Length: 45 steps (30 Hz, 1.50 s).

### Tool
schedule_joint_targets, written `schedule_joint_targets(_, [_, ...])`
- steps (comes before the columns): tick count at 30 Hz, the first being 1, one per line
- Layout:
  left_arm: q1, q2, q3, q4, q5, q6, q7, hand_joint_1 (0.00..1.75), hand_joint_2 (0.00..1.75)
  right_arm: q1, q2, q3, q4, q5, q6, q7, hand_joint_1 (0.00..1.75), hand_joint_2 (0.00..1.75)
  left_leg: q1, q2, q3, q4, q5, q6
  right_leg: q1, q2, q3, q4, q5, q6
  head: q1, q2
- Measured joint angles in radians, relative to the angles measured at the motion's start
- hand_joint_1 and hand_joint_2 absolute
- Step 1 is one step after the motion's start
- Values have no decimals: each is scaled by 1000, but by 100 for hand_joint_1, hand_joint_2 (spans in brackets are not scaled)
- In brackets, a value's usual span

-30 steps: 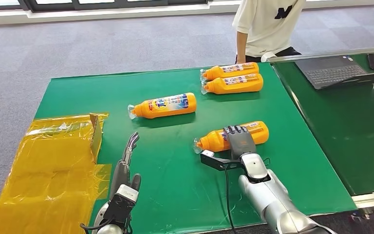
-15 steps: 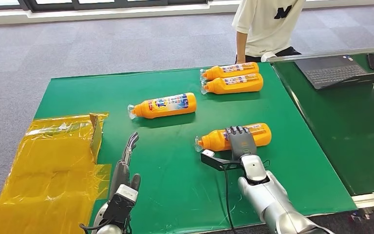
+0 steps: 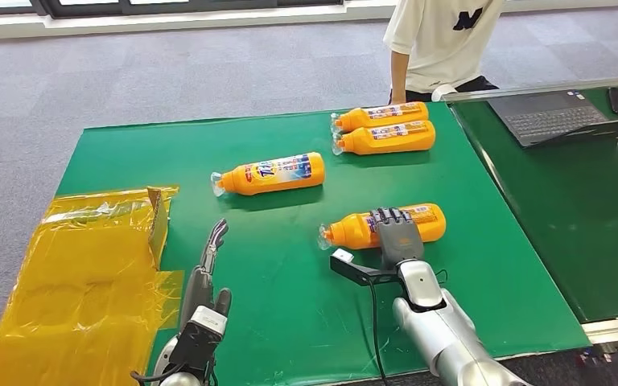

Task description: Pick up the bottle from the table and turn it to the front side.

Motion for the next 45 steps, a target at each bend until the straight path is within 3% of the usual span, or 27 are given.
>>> schedule_joint_targets(13, [2,0,0,-7,0,2,0,0,0,18,3,0,-69,-22,-13,-22,175,175,0,0,-1,0,0,0,0,0,-1,0,0,0,0,0])
schedule_joint_targets(23, [5,0,0,-9,-1,11,0,0,0,63,3,-2,-217,-172,-28,-125,175,175,0,0,-1,0,0,0,0,0,-1,0,0,0,0,0])
schedule_joint_targets(26, [5,0,0,-9,-1,16,-5,0,0,78,4,-6,-272,-289,-35,-190,175,175,0,0,-1,0,0,0,0,-1,-1,0,0,0,0,0])
schedule_joint_targets(28, [5,0,0,-6,-1,23,-16,0,0,94,7,-12,-320,-434,-9,-266,175,175,0,-1,-1,0,0,0,0,-1,-1,0,0,0,0,0])
schedule_joint_targets(32, [-1,1,-6,8,2,39,-45,0,0,127,17,-30,-434,-753,113,-410,175,175,0,0,-1,0,0,0,0,0,-2,0,0,0,0,0])
schedule_joint_targets(35, [-13,0,-9,22,12,45,-58,0,0,138,27,-41,-496,-918,200,-473,175,175,0,0,-1,0,0,0,0,0,-2,0,0,0,0,0])
schedule_joint_targets(40, [-34,0,-19,35,18,45,-72,0,0,139,48,-52,-529,-1088,305,-524,175,175,0,0,-1,0,0,0,0,0,-2,0,0,0,0,0])
schedule_joint_targets(45, [-60,0,-27,42,22,40,-78,0,0,140,75,-52,-529,-1127,329,-541,175,175,0,0,-1,0,1,0,0,0,-2,0,0,-1,0,0])
